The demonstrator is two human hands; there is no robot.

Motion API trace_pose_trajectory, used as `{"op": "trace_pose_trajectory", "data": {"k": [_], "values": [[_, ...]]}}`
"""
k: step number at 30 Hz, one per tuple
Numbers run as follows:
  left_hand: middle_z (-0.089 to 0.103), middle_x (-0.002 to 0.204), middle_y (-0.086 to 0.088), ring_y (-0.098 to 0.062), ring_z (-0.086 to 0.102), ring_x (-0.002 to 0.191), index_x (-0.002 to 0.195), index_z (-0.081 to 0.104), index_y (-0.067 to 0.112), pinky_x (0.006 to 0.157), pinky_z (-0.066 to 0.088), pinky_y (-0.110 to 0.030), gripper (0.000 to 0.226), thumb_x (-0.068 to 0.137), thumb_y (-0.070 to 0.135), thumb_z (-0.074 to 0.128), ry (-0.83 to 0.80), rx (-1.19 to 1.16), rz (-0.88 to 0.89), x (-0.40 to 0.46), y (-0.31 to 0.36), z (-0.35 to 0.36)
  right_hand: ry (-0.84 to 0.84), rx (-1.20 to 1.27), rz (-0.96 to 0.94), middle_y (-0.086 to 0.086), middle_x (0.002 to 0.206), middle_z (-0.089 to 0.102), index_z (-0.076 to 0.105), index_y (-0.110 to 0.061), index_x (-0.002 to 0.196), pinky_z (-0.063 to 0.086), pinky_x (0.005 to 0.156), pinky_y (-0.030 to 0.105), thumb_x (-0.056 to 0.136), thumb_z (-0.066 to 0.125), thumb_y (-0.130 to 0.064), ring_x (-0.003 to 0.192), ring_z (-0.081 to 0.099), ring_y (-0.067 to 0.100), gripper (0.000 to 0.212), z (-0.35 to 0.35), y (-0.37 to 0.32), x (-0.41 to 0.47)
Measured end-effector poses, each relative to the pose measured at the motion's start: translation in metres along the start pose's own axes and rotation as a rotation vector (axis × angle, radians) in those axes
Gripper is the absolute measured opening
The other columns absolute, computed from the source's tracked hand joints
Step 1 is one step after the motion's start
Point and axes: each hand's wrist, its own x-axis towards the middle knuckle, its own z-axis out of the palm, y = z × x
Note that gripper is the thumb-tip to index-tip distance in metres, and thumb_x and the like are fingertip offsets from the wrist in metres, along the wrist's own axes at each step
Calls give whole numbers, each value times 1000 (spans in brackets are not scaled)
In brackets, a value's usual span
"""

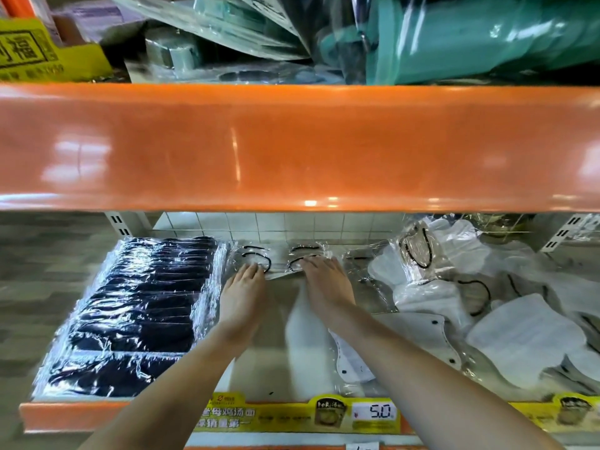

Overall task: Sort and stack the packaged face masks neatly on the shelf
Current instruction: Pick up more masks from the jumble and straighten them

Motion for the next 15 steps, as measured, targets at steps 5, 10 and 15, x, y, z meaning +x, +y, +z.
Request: {"op": "trace_pose_trajectory", "data": {"k": [5, 10, 15], "values": [[13, 159, 2, -15, 12, 146, 152, 18, 15, 116, 15, -30, 54, 99, 15, 28, -56, -24, -41, 5, 1, 3, -13, -2, 18, -3, 147, 41, 46, -18, 139, 6, 118, 31, 91, 45, 0, 138, 31, 17, 51, -3, -3, 7], [12, 160, 3, -15, 9, 146, 152, 16, 21, 116, 14, -32, 51, 103, 32, 24, -59, -57, -45, 1, 3, 2, -78, 73, 54, 1, 149, 38, 43, -16, 140, 17, 114, 30, 99, 39, -25, 138, 30, 19, 42, 5, -6, 2], [6, 160, 1, -16, 3, 147, 153, 12, 19, 117, 9, -33, 58, 101, 45, 21, -90, -70, -38, 1, 4, 5, -175, 9, 69, 6, 161, 8, 12, -10, 153, 0, 118, 35, 101, 26, -45, 148, 1, 20, 64, 17, -14, -9]]}}
